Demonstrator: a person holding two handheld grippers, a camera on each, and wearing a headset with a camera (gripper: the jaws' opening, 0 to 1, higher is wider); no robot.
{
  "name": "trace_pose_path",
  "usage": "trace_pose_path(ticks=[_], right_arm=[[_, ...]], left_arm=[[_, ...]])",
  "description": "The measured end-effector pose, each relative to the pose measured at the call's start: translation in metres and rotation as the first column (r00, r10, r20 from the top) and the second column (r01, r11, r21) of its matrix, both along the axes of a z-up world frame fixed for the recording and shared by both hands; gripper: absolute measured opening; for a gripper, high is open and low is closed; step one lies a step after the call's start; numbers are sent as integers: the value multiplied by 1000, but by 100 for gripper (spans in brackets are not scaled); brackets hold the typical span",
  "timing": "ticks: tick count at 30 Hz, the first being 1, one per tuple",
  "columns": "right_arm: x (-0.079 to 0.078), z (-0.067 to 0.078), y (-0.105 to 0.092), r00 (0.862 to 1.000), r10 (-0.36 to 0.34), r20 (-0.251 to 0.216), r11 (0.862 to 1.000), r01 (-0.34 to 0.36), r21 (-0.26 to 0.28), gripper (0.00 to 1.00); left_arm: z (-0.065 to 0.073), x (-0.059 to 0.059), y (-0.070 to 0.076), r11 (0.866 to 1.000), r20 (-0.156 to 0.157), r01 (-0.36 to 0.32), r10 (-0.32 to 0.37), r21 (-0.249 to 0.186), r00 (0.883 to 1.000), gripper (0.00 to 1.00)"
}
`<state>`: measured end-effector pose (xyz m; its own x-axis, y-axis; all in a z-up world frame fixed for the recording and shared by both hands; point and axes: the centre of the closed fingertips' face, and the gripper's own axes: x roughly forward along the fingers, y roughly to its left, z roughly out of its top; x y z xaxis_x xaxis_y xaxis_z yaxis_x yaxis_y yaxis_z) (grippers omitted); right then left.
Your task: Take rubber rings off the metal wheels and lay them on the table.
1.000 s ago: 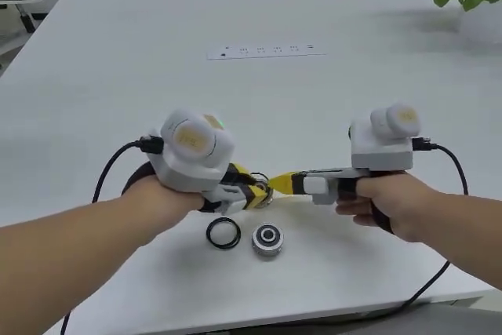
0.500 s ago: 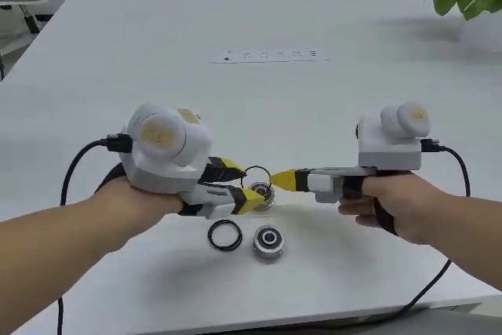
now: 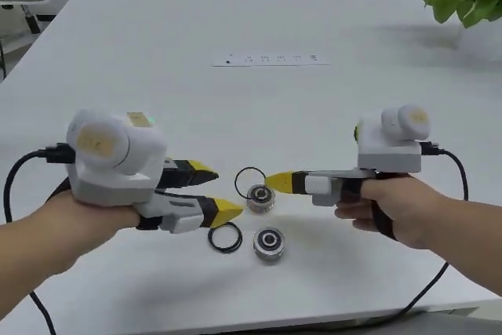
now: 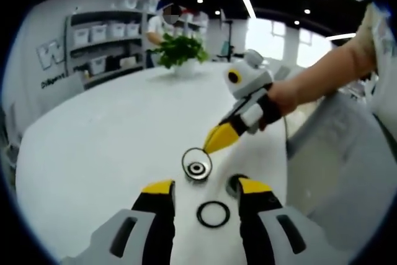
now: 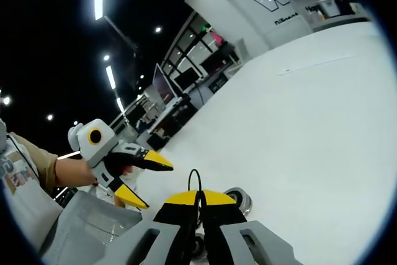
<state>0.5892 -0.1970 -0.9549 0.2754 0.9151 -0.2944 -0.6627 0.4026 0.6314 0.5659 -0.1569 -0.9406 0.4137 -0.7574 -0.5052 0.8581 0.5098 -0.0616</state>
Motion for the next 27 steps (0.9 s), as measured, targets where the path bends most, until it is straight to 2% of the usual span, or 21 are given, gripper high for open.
trace_pose_path(ticks=[4,16,27], right_arm=[[-6,-1,6,1000,25,-3,1000,-25,-5,0],[-25,-16,25,993,114,-34,992,-115,-52,0],[-31,-32,33,984,169,-50,979,-173,-104,0]], left_arm=[[0,-5,8,1000,-6,-11,10,-7,1000,42],[-5,-21,26,1000,-11,-23,23,12,1000,49],[-8,-28,36,999,-18,-45,45,7,999,50]])
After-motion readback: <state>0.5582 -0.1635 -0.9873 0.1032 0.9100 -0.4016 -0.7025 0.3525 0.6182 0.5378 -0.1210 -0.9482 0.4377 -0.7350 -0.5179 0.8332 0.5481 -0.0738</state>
